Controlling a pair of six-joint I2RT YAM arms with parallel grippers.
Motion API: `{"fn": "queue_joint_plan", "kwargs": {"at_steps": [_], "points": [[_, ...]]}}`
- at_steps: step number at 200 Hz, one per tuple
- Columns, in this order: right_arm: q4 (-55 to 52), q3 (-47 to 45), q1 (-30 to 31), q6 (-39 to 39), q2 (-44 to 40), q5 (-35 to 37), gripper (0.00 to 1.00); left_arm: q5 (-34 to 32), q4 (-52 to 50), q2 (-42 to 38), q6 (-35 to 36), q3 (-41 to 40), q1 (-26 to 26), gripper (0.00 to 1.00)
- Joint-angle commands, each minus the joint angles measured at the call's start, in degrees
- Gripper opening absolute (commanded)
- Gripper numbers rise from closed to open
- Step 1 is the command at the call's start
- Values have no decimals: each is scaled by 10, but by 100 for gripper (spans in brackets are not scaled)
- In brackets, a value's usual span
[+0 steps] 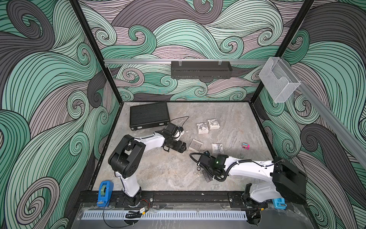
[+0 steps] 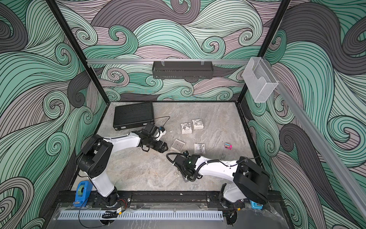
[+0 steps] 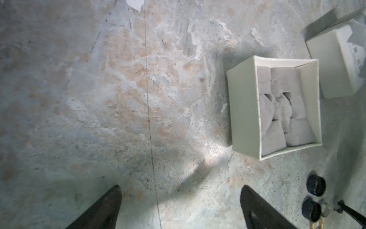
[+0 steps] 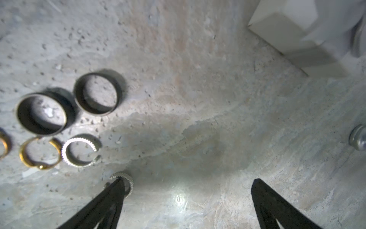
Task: Take the rings out of the lift-off lid box
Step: Move the ring to the center of the board.
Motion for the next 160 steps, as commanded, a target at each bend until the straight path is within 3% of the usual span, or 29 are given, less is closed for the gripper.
{"fn": "queue_joint_plan", "kwargs": {"at_steps": [1, 49, 113, 160], "points": [[39, 1, -16, -20, 17, -1, 100, 3, -2, -12, 3, -8, 5, 95], [52, 14, -31, -42, 25, 1, 100, 2, 1, -13, 3, -14, 7, 95], [-31, 17, -64, -61, -138, -8, 100, -4, 1, 14, 8, 13, 7, 95], [-17, 11, -207, -75, -215, -52, 100, 0, 0, 68, 16, 55, 8, 95]]}}
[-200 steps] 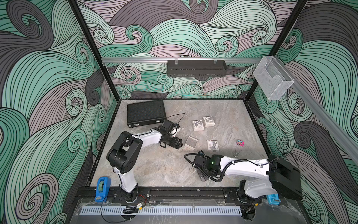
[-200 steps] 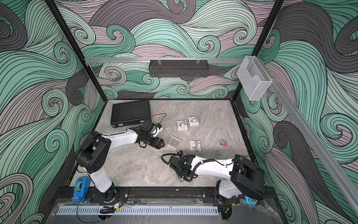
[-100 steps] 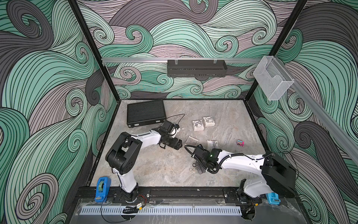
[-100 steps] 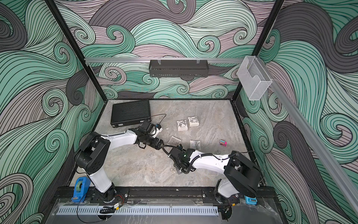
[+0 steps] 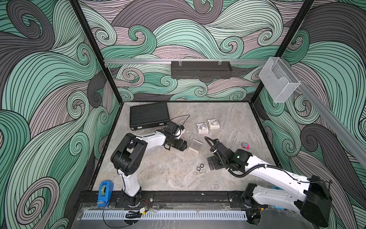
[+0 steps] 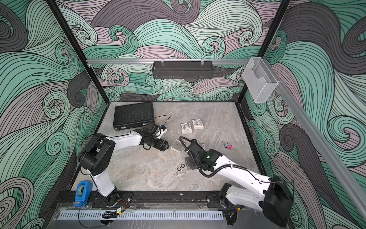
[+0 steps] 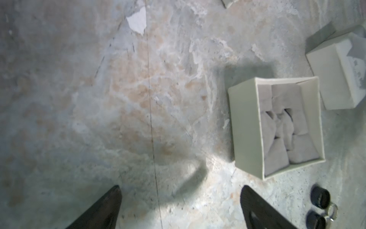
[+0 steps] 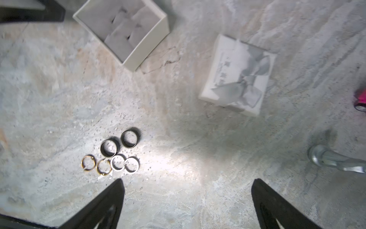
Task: Take the rings out of the lift-off lid box
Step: Move the ring to the center of the board, then pick up the lid from the center of the board.
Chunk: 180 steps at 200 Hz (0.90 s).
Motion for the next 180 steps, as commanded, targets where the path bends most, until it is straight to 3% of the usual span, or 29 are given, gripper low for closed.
{"fn": "queue_joint_plan", "kwargs": {"at_steps": [1, 32, 71, 114, 180], "points": [[-9, -1, -61, -12, -16, -27, 100, 1, -10, 33, 10, 18, 4, 95], [28, 9, -148, -39, -9, -69, 100, 13, -11, 53, 12, 34, 3, 95], [63, 24, -207, -66, 38, -103, 100, 21, -24, 61, 12, 45, -9, 95], [88, 38, -226, -81, 90, -112, 100, 31, -6, 36, -5, -5, -15, 95], [112, 71, -235, -96, 170, -109, 100, 36, -8, 36, -19, 2, -46, 95]]}}
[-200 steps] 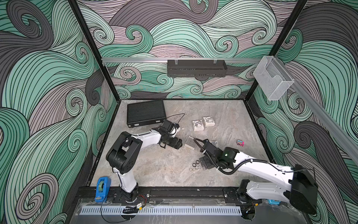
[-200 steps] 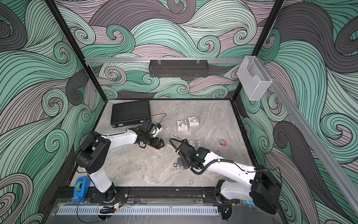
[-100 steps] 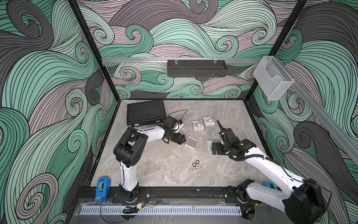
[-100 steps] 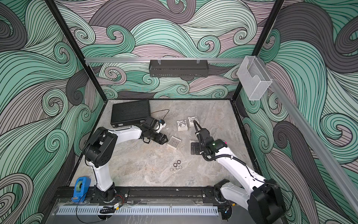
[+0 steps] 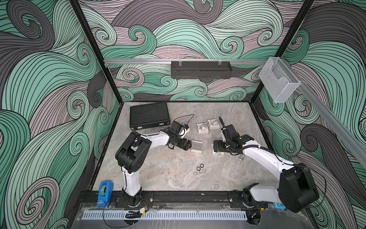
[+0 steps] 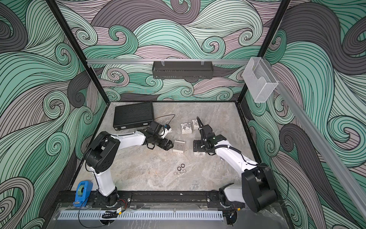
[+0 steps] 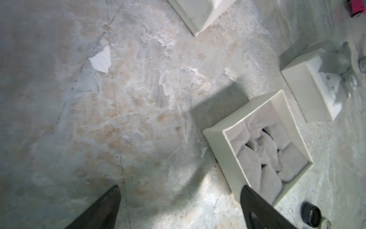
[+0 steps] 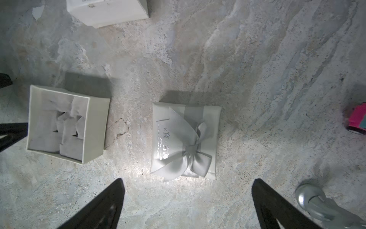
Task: Take the rings out of the lift-off lid box
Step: Pick up the lid from the center of the board.
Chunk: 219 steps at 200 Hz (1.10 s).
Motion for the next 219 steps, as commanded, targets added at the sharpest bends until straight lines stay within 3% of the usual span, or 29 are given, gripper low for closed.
{"fn": "queue_joint_plan", "kwargs": {"at_steps": [1, 51, 117, 219], "points": [[11, 17, -4, -12, 20, 1, 100, 18, -52, 12, -18, -11, -13, 95], [27, 24, -4, -19, 72, 11, 100, -10, -64, -20, -17, -43, -13, 95], [30, 52, 16, 6, 134, 71, 99, -33, -58, -121, 2, -107, -10, 96], [28, 72, 50, 41, 181, 90, 74, -56, -60, -169, 25, -139, -7, 96]]}}
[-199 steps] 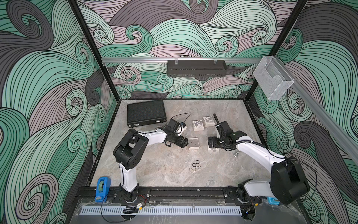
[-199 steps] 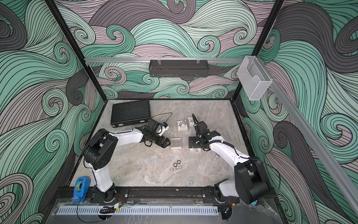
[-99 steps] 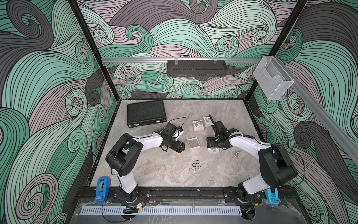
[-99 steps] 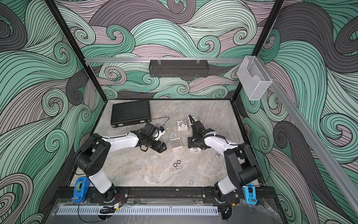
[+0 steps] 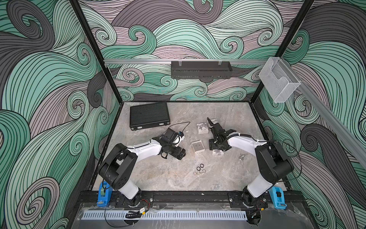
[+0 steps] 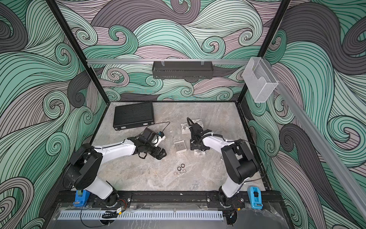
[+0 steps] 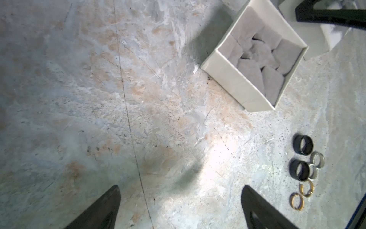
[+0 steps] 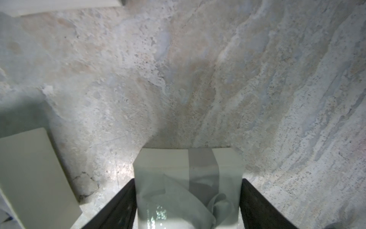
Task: Take the rings out of the lift-off lid box
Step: Pick up the lid from the center of the board, then close the lid on the jewelry box.
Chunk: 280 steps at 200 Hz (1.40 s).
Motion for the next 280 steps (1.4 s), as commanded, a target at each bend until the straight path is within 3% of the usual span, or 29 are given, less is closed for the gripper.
{"fn": "queue_joint_plan", "kwargs": {"at_steps": [1, 20, 121, 214, 280], "points": [[-6, 3, 7, 17, -2, 13, 74, -12, -13, -12, 12, -3, 3, 96], [-6, -2, 8, 21, -3, 13, 69, -12, -11, -15, 12, -6, 4, 96], [-95, 98, 49, -18, -71, 3, 70, -18, -15, -35, 13, -16, 9, 96], [-98, 214, 112, -49, 68, -57, 71, -21, -17, -41, 13, -21, 10, 96], [-104, 223, 131, -48, 93, -49, 73, -22, -16, -42, 13, -20, 11, 96]]}}
